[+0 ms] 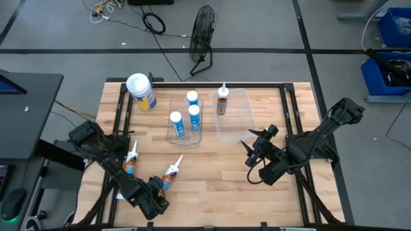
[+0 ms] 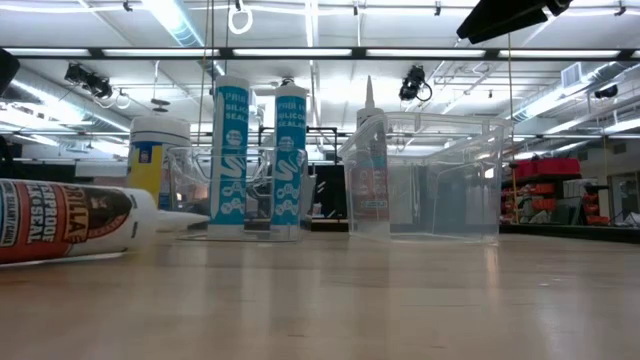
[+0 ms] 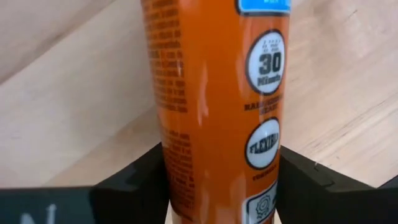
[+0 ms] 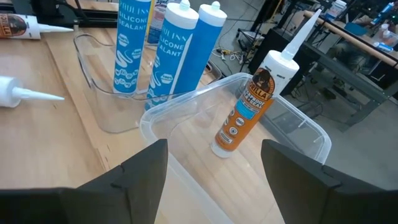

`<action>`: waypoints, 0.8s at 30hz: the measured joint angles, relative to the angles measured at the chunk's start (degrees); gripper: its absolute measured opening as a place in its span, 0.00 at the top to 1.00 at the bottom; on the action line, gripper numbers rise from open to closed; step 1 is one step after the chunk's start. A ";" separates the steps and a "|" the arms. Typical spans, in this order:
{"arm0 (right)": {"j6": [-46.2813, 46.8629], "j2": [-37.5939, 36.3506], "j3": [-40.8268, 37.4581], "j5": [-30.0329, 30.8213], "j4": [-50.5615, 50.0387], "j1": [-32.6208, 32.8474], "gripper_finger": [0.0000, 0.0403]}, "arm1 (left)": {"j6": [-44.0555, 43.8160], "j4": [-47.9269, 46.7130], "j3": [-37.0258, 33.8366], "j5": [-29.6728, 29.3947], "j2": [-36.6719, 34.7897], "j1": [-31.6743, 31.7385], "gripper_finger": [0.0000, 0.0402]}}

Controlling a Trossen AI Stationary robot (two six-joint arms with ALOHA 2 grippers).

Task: Pick & place silicon tubes, Sealant and Lysol wipes
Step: Put the right orange sealant into the right transparent bin

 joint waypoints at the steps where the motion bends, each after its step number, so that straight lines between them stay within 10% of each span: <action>1: 0.00 0.00 0.00 0.00 0.00 0.00 0.34 | 0.30 -0.07 0.02 -0.12 0.02 0.15 0.46; 24: -9.22 -0.42 5.80 -7.11 10.34 3.63 0.35 | 25.77 6.20 4.11 -22.40 -0.37 4.99 0.46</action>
